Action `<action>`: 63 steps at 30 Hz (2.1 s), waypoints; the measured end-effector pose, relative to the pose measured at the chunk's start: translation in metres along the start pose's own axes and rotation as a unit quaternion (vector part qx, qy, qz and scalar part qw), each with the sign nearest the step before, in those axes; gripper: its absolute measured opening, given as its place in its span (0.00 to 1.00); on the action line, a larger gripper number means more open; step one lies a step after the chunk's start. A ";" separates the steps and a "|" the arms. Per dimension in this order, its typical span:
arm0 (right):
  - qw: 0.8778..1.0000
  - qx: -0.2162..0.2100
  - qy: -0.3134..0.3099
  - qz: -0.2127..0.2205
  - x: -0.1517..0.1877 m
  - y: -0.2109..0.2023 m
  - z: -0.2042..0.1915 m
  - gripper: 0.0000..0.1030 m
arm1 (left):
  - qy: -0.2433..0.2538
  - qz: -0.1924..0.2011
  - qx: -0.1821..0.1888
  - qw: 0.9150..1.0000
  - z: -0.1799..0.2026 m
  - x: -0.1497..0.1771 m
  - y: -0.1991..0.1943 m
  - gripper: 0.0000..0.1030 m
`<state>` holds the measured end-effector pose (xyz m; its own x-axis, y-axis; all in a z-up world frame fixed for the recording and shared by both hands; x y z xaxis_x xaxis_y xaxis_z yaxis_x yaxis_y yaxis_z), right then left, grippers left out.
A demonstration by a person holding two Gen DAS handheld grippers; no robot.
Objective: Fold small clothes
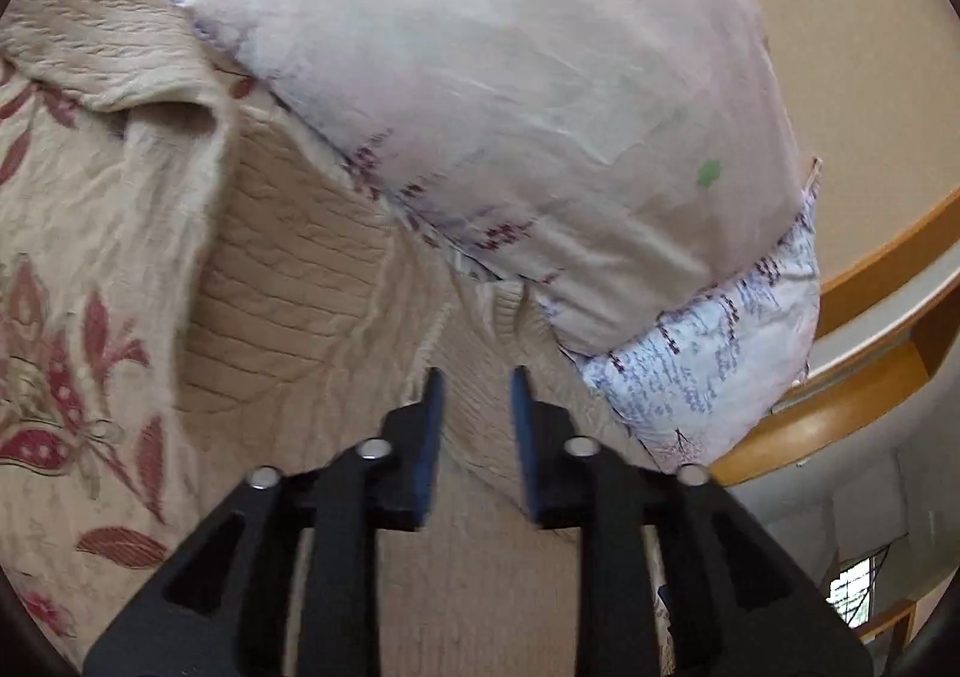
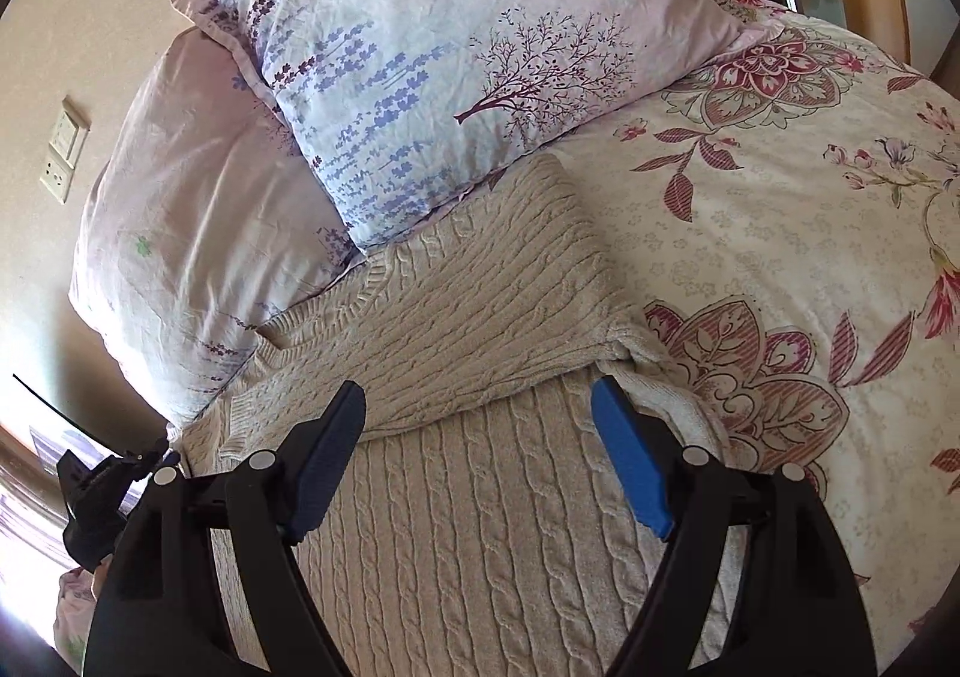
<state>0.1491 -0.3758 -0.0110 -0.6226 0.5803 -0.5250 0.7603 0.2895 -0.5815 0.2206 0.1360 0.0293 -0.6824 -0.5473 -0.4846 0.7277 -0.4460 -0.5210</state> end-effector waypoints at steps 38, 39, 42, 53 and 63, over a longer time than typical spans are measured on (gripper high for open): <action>1.000 0.001 0.002 -0.021 0.018 0.010 0.003 0.77 | 0.067 -0.057 0.063 0.994 0.060 0.048 0.081 0.11; 1.000 0.000 0.002 -0.022 0.019 0.009 0.003 0.77 | 0.046 -0.081 0.055 0.994 0.047 0.062 0.090 0.14; 1.000 -0.001 0.001 -0.018 0.019 0.003 0.005 0.77 | -0.034 -0.098 0.071 0.992 0.018 0.070 0.096 0.19; 1.000 -0.012 0.003 -0.011 0.018 -0.008 0.014 0.77 | -0.091 0.010 0.016 0.996 0.006 0.008 0.054 0.21; 1.000 -0.017 0.003 0.011 -0.001 -0.027 0.017 0.77 | 0.303 -0.044 0.034 0.951 0.185 0.075 0.116 0.07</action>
<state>0.1258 -0.3972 -0.0055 -0.6050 0.5915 -0.5331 0.7794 0.3029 -0.5485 0.2663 -0.0878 0.0626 -0.6395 -0.0060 -0.7688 0.6551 -0.5275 -0.5409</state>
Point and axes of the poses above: each gripper's, at about its wrist camera, not at the fingertips, and y roughly the way its jaws point, z to its right, x to its underside, the point moved 2 cm from there along y, roughly the way its jaws point, and after that the axes turned 6 degrees about y, right-handed, at the moved point
